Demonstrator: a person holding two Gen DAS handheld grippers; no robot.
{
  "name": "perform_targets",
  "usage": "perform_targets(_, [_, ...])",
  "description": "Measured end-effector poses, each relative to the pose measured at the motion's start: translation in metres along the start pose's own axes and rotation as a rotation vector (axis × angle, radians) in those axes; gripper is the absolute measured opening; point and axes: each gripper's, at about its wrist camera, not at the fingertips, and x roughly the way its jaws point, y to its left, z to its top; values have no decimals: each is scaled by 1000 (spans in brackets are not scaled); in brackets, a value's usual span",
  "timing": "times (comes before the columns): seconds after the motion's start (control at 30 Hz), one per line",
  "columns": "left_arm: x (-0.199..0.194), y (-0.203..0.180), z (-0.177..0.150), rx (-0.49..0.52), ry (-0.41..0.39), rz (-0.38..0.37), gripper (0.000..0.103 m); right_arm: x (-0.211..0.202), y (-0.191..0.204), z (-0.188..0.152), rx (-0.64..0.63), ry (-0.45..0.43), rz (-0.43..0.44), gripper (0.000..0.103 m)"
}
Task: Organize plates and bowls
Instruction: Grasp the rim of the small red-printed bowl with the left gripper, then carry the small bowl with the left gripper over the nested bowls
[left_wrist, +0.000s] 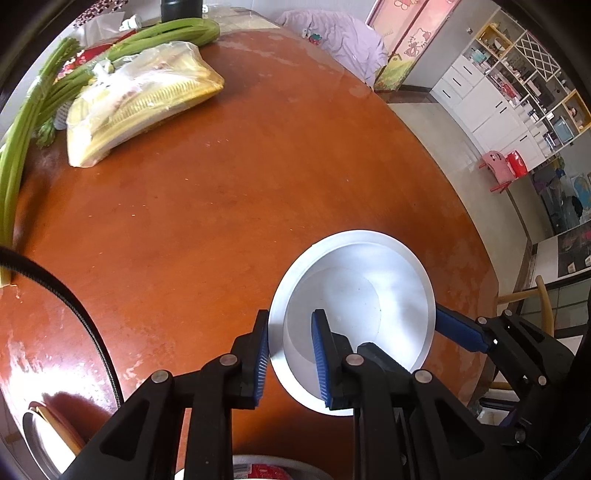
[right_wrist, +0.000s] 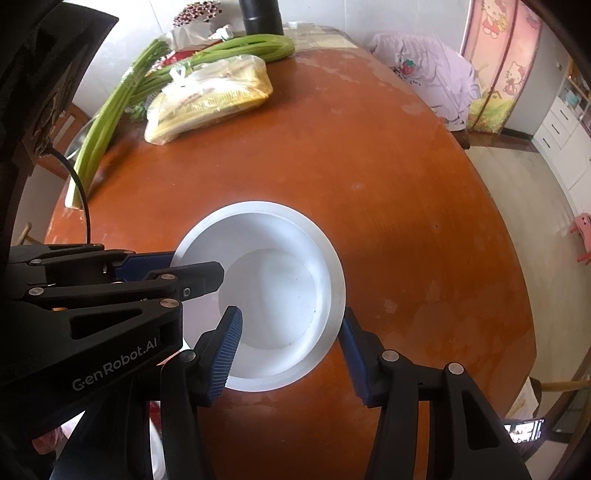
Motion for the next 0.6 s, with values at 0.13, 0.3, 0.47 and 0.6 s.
perform_targets(0.13, [-14,5,-4,-6,-19,9,22,-9,7,0,-17,-15,7,55])
perform_targets(0.3, [-32,8,-11,-15,-45,24,22,-22,17,-3,-34,-40,19,55])
perform_targets(0.47, [-51,11,-21,-25,-73,42,22,-35,29,-7,-54,-63,30,56])
perform_targets(0.6, [-64,12,-29,-30,-93,52,22,-45,38,-12,-71,-83,38,56])
